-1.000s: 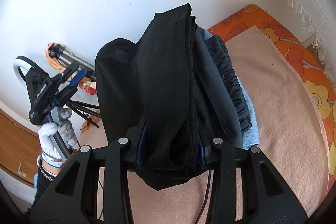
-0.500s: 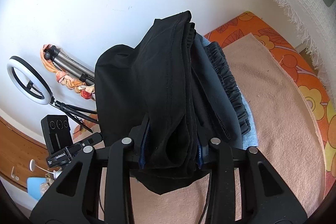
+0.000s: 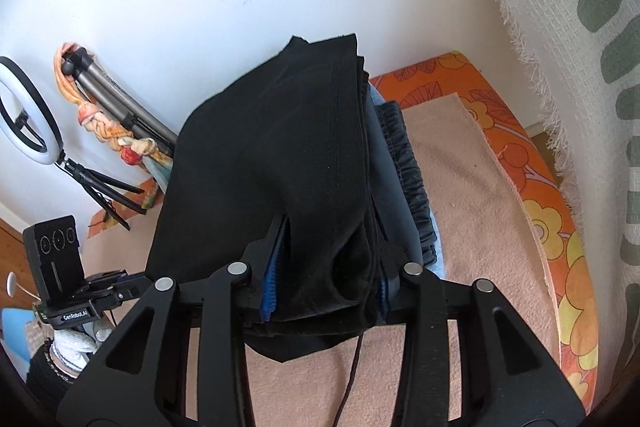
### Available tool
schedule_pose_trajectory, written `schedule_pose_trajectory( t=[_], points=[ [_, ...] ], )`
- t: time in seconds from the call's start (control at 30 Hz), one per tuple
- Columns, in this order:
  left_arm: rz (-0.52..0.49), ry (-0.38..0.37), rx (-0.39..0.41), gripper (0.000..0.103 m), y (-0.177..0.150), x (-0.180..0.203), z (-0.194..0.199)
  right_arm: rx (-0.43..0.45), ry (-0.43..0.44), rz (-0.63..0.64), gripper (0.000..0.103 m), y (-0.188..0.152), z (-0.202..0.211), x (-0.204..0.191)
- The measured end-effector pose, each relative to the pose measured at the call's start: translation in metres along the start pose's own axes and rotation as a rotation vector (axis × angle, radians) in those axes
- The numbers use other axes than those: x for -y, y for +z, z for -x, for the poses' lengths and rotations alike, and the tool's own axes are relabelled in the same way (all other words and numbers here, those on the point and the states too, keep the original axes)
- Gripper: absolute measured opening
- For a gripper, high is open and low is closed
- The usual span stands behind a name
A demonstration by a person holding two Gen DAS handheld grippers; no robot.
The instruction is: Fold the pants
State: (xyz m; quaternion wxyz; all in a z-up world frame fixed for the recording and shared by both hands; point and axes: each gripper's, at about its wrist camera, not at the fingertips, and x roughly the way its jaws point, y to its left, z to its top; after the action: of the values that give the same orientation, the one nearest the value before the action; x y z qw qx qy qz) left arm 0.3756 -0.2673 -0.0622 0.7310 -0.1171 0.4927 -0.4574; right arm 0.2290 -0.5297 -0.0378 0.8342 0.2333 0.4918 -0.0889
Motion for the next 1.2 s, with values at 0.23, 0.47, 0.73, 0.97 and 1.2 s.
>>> schedule_pose_trajectory(
  t=[0.23, 0.47, 0.73, 0.97, 1.2],
  points=[
    [-0.075, 0.069, 0.049, 0.022, -0.004, 0.015, 0.023, 0.056, -0.091, -0.004, 0.064, -0.018, 0.018, 0.007],
    [-0.138, 0.153, 0.157, 0.051, -0.021, 0.038, 0.066, 0.125, -0.193, 0.045, 0.067, -0.045, 0.059, -0.014],
    [-0.171, 0.196, 0.196, 0.066, -0.054, 0.075, 0.105, 0.205, -0.249, 0.104, 0.083, -0.09, 0.105, -0.063],
    [-0.188, 0.294, 0.244, 0.074, -0.084, 0.098, 0.145, 0.291, -0.304, 0.131, 0.096, -0.132, 0.141, -0.105],
    [-0.243, 0.418, 0.278, 0.078, -0.122, 0.114, 0.181, 0.351, -0.333, 0.15, 0.098, -0.168, 0.161, -0.143]
  ],
)
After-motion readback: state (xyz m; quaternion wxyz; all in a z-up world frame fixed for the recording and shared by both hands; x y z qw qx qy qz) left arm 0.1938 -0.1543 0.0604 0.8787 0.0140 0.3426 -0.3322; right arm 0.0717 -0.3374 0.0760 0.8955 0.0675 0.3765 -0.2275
